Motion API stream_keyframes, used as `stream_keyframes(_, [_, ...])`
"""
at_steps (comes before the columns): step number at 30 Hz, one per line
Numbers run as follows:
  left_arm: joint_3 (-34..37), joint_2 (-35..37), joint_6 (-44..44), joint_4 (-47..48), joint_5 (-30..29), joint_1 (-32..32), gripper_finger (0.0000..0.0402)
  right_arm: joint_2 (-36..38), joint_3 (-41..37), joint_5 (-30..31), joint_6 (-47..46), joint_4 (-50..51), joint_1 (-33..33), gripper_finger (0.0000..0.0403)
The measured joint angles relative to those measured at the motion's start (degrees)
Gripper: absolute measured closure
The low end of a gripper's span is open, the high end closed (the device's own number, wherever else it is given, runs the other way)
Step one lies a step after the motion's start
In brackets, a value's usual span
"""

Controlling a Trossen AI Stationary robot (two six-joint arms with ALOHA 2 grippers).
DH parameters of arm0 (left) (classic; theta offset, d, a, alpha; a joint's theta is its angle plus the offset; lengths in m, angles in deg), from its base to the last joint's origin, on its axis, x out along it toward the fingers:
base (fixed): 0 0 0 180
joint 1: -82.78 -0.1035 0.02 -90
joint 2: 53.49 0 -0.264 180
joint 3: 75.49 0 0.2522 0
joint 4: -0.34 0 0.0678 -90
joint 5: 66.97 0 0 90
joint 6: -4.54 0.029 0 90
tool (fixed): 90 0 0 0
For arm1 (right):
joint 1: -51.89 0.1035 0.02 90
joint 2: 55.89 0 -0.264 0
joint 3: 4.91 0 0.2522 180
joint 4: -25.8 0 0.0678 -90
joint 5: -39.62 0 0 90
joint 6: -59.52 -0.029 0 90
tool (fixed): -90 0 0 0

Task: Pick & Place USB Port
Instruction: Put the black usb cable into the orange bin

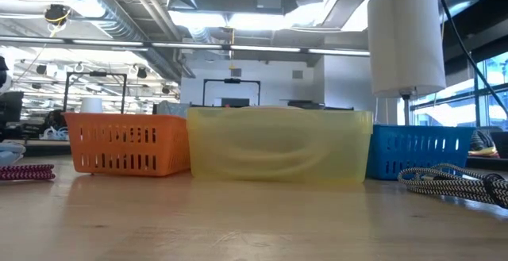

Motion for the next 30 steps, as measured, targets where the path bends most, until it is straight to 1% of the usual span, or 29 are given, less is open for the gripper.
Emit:
stream_keyframes(6, [0.0,-1.4,0.0,-3.2,0.0,-0.1,0.0274,0.0,0.0,-0.2,-0.1,-0.9,0.0,0.0403])
stream_keyframes(12, [0.0,-2.9,0.1,-4.1,0.6,-0.3,0.0275,0.0,0.0,-0.4,-0.3,-0.9,0.2,0.0403])
stream_keyframes(14, [0.0,-3.0,0.9,-4.1,0.6,-0.3,0.0286,0.0,0.0,-0.5,-0.4,-0.9,0.2,0.0403])
stream_keyframes(15, [0.0,-3.0,1.7,-4.1,0.6,-0.3,0.0299,0.0,0.0,-0.5,-0.5,-0.9,0.2,0.0403])
stream_keyframes(19, [-0.5,-3.0,4.1,-3.8,1.6,-0.3,0.0373,0.0,0.0,-0.6,-0.4,-0.9,0.2,0.0403])
stream_keyframes(20, [-0.7,-3.0,4.1,-3.8,2.3,-0.4,0.0379,0.0,0.0,-0.6,-0.4,-1.1,0.2,0.0403])
stream_keyframes(27, [-0.7,-3.0,3.8,-3.8,2.3,-0.4,0.0379,0.0,0.0,-0.6,-0.6,-0.4,0.2,0.0397])
stream_keyframes(30, [-0.9,-3.0,3.7,-4.4,2.2,-0.4,0.0379,0.1,-0.1,2.7,-1.6,1.6,0.2,0.0378])
